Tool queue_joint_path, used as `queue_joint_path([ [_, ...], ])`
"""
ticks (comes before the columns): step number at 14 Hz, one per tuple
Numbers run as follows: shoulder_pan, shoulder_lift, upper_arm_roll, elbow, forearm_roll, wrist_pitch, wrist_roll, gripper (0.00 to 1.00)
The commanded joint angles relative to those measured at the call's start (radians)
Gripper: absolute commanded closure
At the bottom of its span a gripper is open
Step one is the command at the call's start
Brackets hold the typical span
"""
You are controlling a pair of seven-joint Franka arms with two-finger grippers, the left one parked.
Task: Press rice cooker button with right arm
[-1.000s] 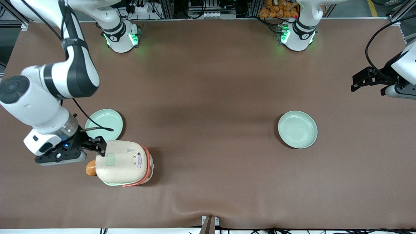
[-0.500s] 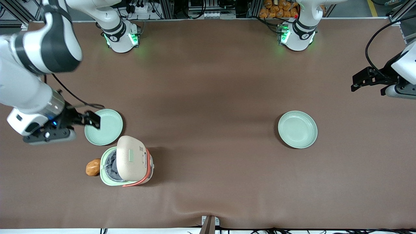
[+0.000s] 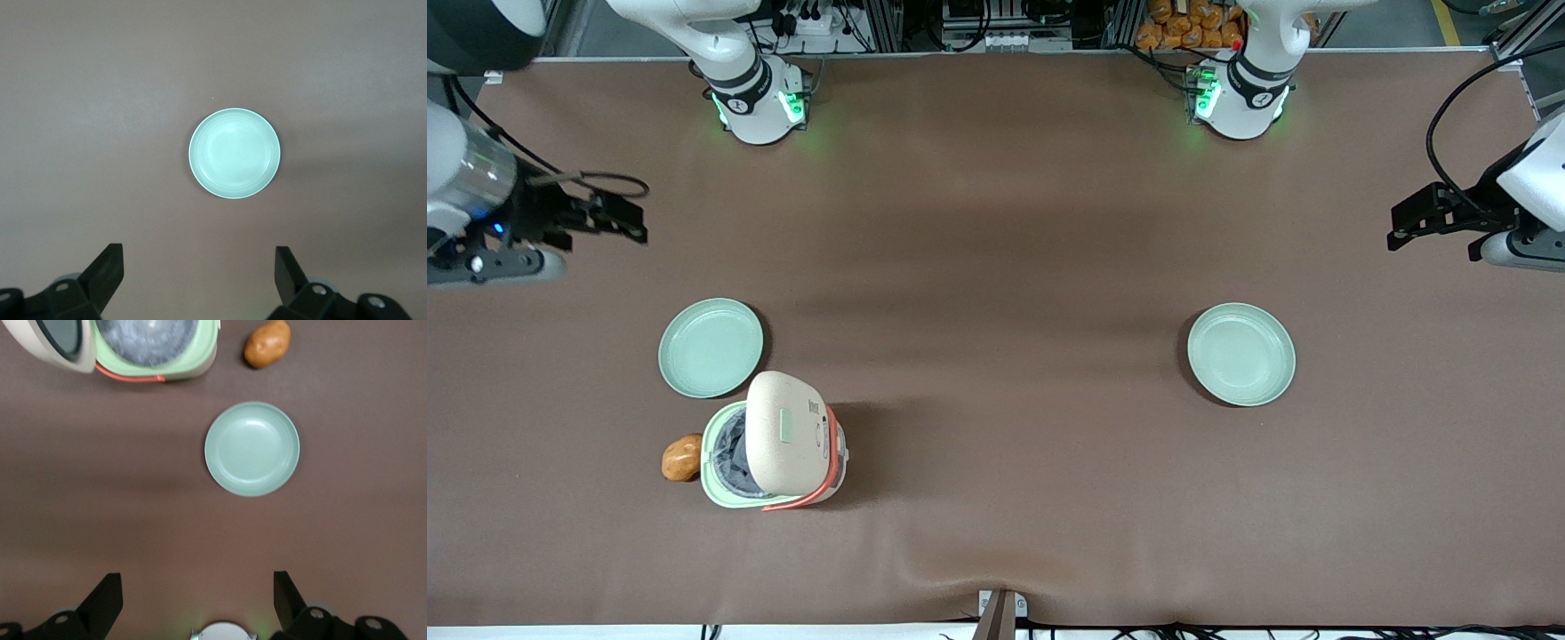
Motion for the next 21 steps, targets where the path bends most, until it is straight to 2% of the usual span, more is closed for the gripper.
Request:
queue_joint_path([
  [1, -0.047, -0.057, 0.002, -0.025, 0.007, -0.022, 0.000, 0.00],
  [5, -0.048, -0.082, -0.033, -0.028, -0.053, -0.029, 0.039, 0.00],
  [21, -0.048, -0.115, -0.033, -0.027, -0.052, -0.102, 0.072, 0.00],
])
